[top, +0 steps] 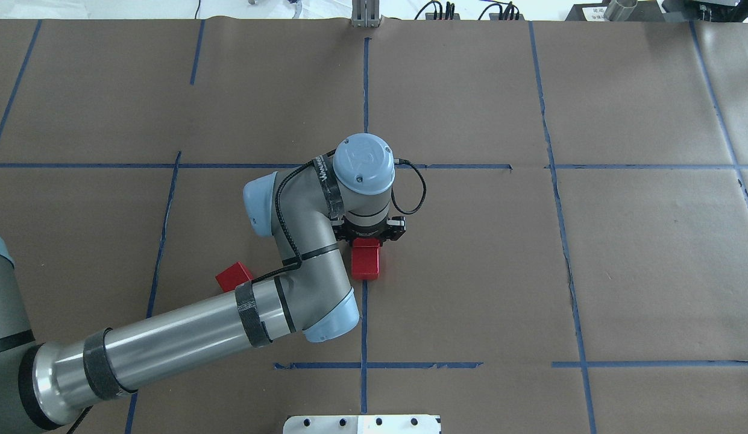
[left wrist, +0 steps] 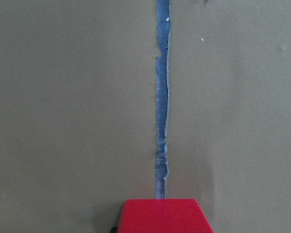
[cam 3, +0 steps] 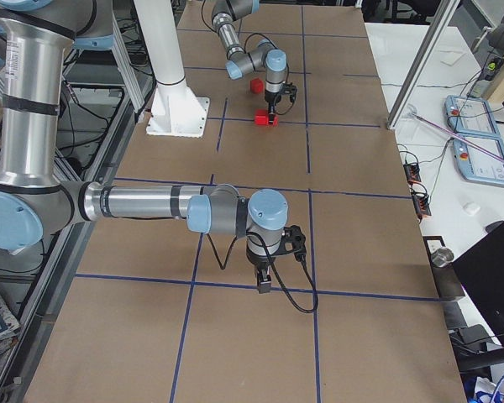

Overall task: Form red blocks into L shape at center
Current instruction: 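Open the left gripper and lift it off the stacked-in-line cubes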

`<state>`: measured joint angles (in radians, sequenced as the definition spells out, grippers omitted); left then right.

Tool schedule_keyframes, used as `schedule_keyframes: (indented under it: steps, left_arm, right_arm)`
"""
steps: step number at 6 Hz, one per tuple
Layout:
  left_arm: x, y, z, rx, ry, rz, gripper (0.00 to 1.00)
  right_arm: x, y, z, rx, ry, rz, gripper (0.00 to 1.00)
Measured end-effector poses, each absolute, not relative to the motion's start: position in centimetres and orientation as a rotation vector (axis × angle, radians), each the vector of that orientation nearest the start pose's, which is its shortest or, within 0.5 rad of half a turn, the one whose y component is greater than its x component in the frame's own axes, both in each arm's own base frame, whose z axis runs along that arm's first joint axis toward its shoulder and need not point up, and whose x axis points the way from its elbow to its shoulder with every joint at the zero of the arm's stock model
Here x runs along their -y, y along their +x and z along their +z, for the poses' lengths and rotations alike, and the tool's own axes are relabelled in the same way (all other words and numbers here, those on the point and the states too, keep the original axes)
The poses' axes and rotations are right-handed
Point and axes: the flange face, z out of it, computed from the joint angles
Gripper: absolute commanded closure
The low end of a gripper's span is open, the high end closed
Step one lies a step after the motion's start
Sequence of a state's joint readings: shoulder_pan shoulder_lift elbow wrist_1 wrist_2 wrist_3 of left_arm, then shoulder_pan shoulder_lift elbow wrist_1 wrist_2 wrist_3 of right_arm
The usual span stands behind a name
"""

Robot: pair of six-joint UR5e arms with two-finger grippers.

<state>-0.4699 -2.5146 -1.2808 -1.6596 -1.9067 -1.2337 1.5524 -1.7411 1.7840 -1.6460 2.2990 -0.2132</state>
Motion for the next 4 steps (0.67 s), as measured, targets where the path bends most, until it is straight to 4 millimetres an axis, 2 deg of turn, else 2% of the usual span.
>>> schedule_keyframes:
  steps: [2,4]
  left_arm:
    - [44.81,66.13,17.49,-0.802,-0.006,0.0,0.65]
    - [44.81,66.12,17.53,-0.803,-0.005,0.0,0.56]
  right_arm:
    - [41.82,5.94,64.21,0.728,0.04,-0.21,0.0]
    - [41.82,5.94,64.21,0.728,0.04,-0.209,0.0]
